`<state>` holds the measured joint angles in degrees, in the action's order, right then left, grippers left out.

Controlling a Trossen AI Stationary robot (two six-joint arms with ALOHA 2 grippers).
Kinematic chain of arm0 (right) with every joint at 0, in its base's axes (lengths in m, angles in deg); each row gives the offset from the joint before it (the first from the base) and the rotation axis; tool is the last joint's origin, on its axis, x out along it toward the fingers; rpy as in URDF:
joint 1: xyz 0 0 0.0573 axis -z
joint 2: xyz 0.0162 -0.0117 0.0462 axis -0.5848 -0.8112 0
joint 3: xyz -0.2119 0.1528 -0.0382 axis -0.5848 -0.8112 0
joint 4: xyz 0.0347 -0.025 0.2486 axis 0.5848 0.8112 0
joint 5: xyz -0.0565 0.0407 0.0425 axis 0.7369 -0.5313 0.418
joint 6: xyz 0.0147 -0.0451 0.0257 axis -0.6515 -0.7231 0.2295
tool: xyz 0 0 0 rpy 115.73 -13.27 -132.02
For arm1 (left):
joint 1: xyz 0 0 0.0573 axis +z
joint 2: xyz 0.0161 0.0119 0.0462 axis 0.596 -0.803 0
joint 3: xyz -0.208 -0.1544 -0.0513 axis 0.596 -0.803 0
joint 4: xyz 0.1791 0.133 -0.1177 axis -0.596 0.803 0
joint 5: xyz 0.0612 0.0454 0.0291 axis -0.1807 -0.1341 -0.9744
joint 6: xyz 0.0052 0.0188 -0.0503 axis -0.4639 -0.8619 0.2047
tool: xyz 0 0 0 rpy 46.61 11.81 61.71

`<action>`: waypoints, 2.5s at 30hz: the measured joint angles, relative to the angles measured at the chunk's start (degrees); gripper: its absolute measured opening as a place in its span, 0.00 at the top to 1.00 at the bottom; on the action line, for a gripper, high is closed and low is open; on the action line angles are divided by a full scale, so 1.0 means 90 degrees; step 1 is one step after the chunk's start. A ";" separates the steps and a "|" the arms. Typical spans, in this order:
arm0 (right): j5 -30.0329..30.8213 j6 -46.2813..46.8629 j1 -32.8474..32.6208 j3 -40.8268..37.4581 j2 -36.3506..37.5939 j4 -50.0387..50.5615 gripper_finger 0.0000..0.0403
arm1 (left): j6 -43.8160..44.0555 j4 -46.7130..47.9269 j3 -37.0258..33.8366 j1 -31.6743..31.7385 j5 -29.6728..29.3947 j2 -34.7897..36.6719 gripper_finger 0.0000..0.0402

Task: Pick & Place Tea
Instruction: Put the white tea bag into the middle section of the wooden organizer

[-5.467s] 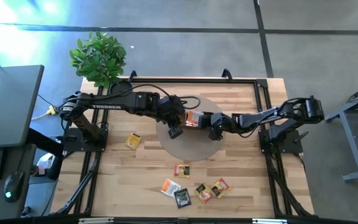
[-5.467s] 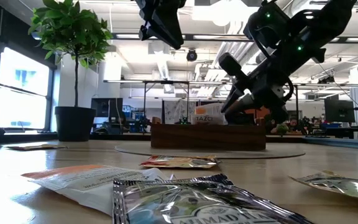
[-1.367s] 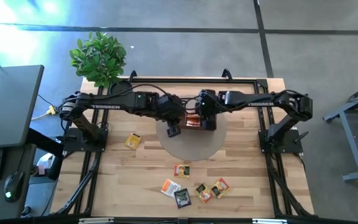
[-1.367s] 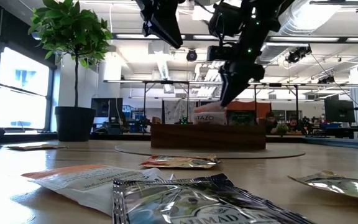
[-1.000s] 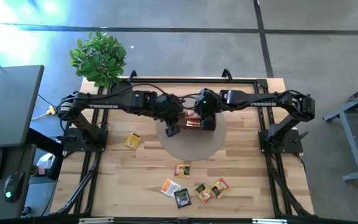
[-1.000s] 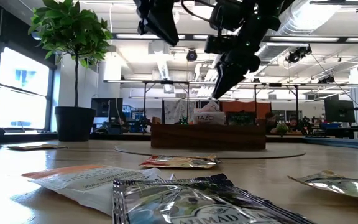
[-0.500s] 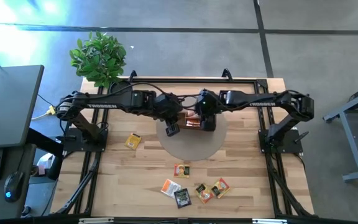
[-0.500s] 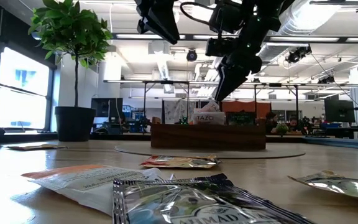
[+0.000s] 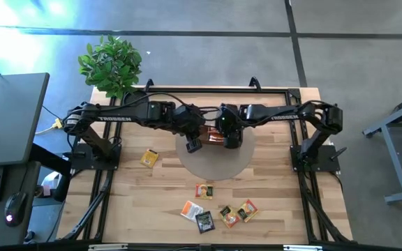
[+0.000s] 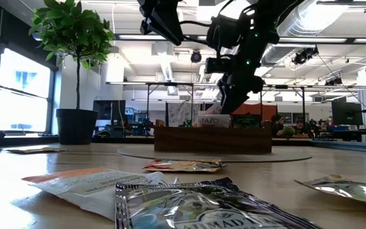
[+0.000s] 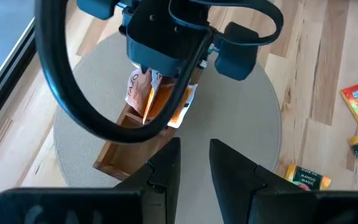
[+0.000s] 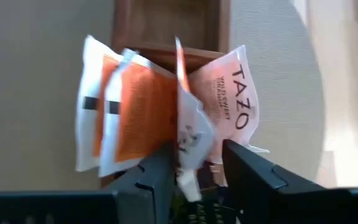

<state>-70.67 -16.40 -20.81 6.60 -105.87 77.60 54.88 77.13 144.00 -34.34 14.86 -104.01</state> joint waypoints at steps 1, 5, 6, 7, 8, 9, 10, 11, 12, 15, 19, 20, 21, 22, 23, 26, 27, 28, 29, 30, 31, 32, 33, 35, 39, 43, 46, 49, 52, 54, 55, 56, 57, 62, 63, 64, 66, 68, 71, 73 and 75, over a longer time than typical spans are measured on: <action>0.0073 -0.0053 0.0000 0.0000 0.0000 0.0019 0.70 | -0.0002 0.0000 0.0000 0.0000 -0.0001 0.0000 0.79; 0.0103 -0.0085 0.0000 0.0000 0.0000 0.0071 0.81 | -0.0017 0.0000 0.0000 0.0000 -0.0054 0.0000 0.79; 0.0105 -0.0120 -0.0005 0.0000 0.0000 0.0100 0.85 | -0.0017 0.0000 0.0000 0.0000 -0.0061 0.0000 0.79; 0.0103 -0.0208 -0.0017 0.0000 0.0000 0.0142 0.88 | -0.0017 0.0000 0.0000 0.0000 -0.0065 0.0000 0.79; 0.0110 -0.0309 -0.0031 0.0000 0.0000 0.0184 0.91 | -0.0017 0.0000 0.0000 0.0000 -0.0110 0.0000 0.79; 0.0140 -0.0409 -0.0045 0.0000 0.0004 0.0194 0.94 | -0.0018 0.0000 0.0000 0.0000 -0.0159 0.0000 0.79; 0.0184 -0.0503 -0.0055 0.0000 0.0014 0.0183 0.97 | -0.0019 0.0000 0.0000 0.0000 -0.0195 0.0000 0.79; 0.0220 -0.0598 -0.0075 0.0000 0.0025 0.0164 0.98 | -0.0019 0.0000 0.0000 0.0000 -0.0207 0.0000 0.79; 0.0274 -0.0667 -0.0097 0.0000 0.0051 0.0140 0.98 | -0.0019 0.0000 0.0000 0.0000 -0.0208 0.0000 0.79; 0.0601 -0.0883 -0.0179 0.0000 0.0172 0.0064 0.96 | -0.0024 0.0000 0.0000 0.0000 -0.0222 -0.0002 0.79; 0.1125 -0.1388 -0.0340 0.0005 0.0270 0.0042 0.98 | -0.0044 0.0000 0.0000 0.0000 -0.0228 -0.0002 0.79; 0.1161 -0.1578 -0.0377 0.0007 0.0270 0.0076 0.99 | -0.0044 -0.0001 0.0000 0.0000 -0.0228 -0.0001 0.79; 0.1158 -0.1800 -0.0413 0.0010 0.0270 0.0164 0.99 | -0.0044 -0.0004 0.0000 0.0000 -0.0236 -0.0002 0.79; 0.1155 -0.1999 -0.0450 0.0010 0.0254 0.0276 0.99 | -0.0044 -0.0017 0.0000 0.0000 -0.0267 -0.0002 0.79; 0.1160 -0.2175 -0.0496 0.0010 0.0231 0.0373 0.99 | -0.0044 -0.0036 0.0000 0.0000 -0.0305 -0.0002 0.79; 0.1317 -0.2470 -0.0661 0.0010 0.0211 0.0505 0.99 | -0.0044 -0.0067 0.0000 0.0000 -0.0369 -0.0002 0.79; 0.1353 -0.2549 -0.0722 0.0010 0.0211 0.0517 0.99 | -0.0045 -0.0077 0.0000 0.0000 -0.0374 -0.0002 0.79; 0.1372 -0.2608 -0.0777 0.0048 0.0211 0.0559 0.99 | -0.0044 -0.0078 0.0000 0.0000 -0.0374 -0.0002 0.79; 0.1373 -0.2648 -0.0829 0.0122 0.0211 0.0638 0.99 | -0.0044 -0.0087 0.0000 0.0000 -0.0376 -0.0002 0.79; 0.1369 -0.2652 -0.0872 0.0207 0.0209 0.0707 0.99 | -0.0044 -0.0109 0.0000 0.0000 -0.0376 -0.0002 0.79; 0.1371 -0.2644 -0.0906 0.0286 0.0209 0.0723 0.99 | -0.0044 -0.0120 0.0000 0.0000 -0.0376 -0.0002 0.79; 0.1371 -0.2594 -0.0932 0.0368 0.0211 0.0717 0.99 | -0.0044 -0.0121 0.0000 0.0000 -0.0376 -0.0002 0.79; 0.1365 -0.2501 -0.0937 0.0454 0.0211 0.0712 0.99 | -0.0044 -0.0121 0.0000 0.0000 -0.0376 -0.0002 0.79; 0.1370 -0.2250 -0.0903 0.0600 0.0211 0.0745 0.99 | -0.0044 -0.0121 0.0000 0.0002 -0.0379 -0.0002 0.79; 0.1260 -0.2056 -0.0727 0.0643 0.0211 0.0829 0.99 | 0.0000 -0.0121 0.0000 0.0002 -0.0398 -0.0002 0.79; 0.0923 -0.1763 -0.0588 0.0634 0.0158 0.0927 1.00 | 0.0002 -0.0112 0.0000 0.0005 -0.0398 -0.0002 0.79; 0.0543 -0.1680 -0.0537 0.0631 0.0082 0.1036 1.00 | 0.0002 -0.0087 0.0000 0.0005 -0.0396 -0.0002 0.79; 0.0723 -0.1669 -0.0541 0.0631 0.0035 0.0982 1.00 | -0.0019 -0.0093 0.0000 0.0005 -0.0396 -0.0002 0.79; 0.0795 -0.1658 -0.0515 0.0631 0.0006 0.0972 1.00 | -0.0019 -0.0088 0.0000 0.0005 -0.0393 -0.0002 0.79; 0.0779 -0.1644 -0.0482 0.0631 -0.0027 0.0991 0.99 | -0.0019 -0.0085 0.0000 0.0005 -0.0394 -0.0002 0.79; 0.0788 -0.1615 -0.0455 0.0631 -0.0034 0.1014 0.99 | -0.0019 -0.0077 0.0000 0.0005 -0.0393 -0.0002 0.79; 0.0843 -0.1532 -0.0432 0.0631 -0.0064 0.1026 0.99 | -0.0022 -0.0075 0.0000 0.0005 -0.0393 -0.0002 0.79; 0.0938 -0.1446 -0.0408 0.0631 -0.0102 0.1021 0.99 | -0.0023 -0.0075 0.0000 0.0005 -0.0393 -0.0002 0.79; 0.1276 -0.1375 -0.0325 0.0622 -0.0136 0.0969 0.99 | -0.0066 -0.0075 0.0000 0.0005 -0.0393 -0.0002 0.79; 0.1274 -0.1377 -0.0325 0.0622 -0.0136 0.0946 0.98 | -0.0068 -0.0075 0.0000 0.0005 -0.0393 -0.0002 0.79; 0.1272 -0.1385 -0.0325 0.0622 -0.0136 0.0946 0.97 | -0.0068 -0.0067 0.0000 0.0005 -0.0391 -0.0002 0.79; 0.1268 -0.1404 -0.0325 0.0622 -0.0136 0.0946 0.94 | -0.0068 -0.0062 0.0000 0.0005 -0.0385 -0.0002 0.79; 0.1245 -0.1409 -0.0325 0.0622 -0.0136 0.0944 0.90 | -0.0068 -0.0063 0.0000 0.0003 -0.0379 -0.0002 0.79; 0.1264 -0.1414 -0.0325 0.0622 -0.0136 0.0946 0.84 | -0.0068 -0.0067 0.0000 0.0005 -0.0374 -0.0002 0.79; 0.1268 -0.1427 -0.0325 0.0622 -0.0136 0.0941 0.80 | -0.0068 -0.0067 0.0000 0.0003 -0.0374 -0.0002 0.79; 0.1274 -0.1467 -0.0326 0.0622 -0.0136 0.0893 0.77 | -0.0068 -0.0067 0.0000 0.0005 -0.0375 -0.0002 0.79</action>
<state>-59.20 -29.60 -23.74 12.19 -107.09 85.63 54.27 76.53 144.00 -34.30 11.49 -104.03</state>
